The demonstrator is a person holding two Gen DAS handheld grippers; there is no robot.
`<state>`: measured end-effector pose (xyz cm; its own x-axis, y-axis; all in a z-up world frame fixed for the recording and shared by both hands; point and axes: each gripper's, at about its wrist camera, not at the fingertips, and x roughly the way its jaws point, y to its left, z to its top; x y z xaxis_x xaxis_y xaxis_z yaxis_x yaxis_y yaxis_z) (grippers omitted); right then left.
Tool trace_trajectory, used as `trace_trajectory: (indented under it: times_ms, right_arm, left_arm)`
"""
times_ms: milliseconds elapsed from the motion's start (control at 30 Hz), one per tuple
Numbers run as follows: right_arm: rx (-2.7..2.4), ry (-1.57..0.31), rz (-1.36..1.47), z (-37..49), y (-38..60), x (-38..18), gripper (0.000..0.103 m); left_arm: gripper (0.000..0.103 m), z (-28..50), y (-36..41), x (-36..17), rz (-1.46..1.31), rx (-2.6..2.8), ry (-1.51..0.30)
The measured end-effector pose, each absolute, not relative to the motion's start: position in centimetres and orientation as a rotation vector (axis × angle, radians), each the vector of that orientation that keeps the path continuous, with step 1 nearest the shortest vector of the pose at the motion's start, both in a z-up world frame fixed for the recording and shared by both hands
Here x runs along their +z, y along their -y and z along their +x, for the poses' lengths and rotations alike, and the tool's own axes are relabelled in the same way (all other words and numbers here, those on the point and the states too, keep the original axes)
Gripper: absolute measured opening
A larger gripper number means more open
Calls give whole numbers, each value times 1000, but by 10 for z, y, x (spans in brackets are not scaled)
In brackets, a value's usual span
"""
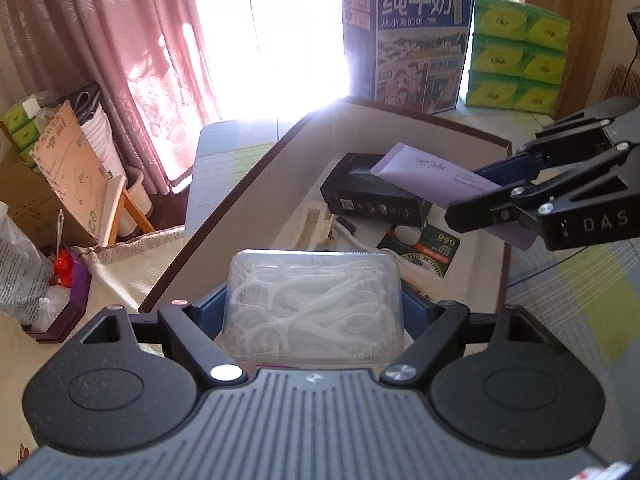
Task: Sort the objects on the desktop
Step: 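Lift and carry the floss box and lavender tube over the brown box, then lower the floss box and lavender tube into the brown box and open both tools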
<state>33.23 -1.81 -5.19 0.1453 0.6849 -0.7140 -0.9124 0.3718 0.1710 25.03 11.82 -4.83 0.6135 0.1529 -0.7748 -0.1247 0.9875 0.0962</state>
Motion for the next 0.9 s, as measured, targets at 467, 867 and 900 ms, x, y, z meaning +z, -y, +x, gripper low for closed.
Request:
trace_trajectory:
  times_ms: [467, 867, 900]
  right_arm:
    - [1074, -933, -403, 352, -6, -108, 30]
    - [1050, -963, -426, 352, -9, -120, 30]
    - [1050, -965, -427, 352, -9, -120, 30]
  left_arm:
    - [83, 275, -140, -91, 83, 23, -1028]
    - [83, 287, -138, -120, 136, -62, -1119]
    - [83, 288, -138, -121, 138, -63, -1123]
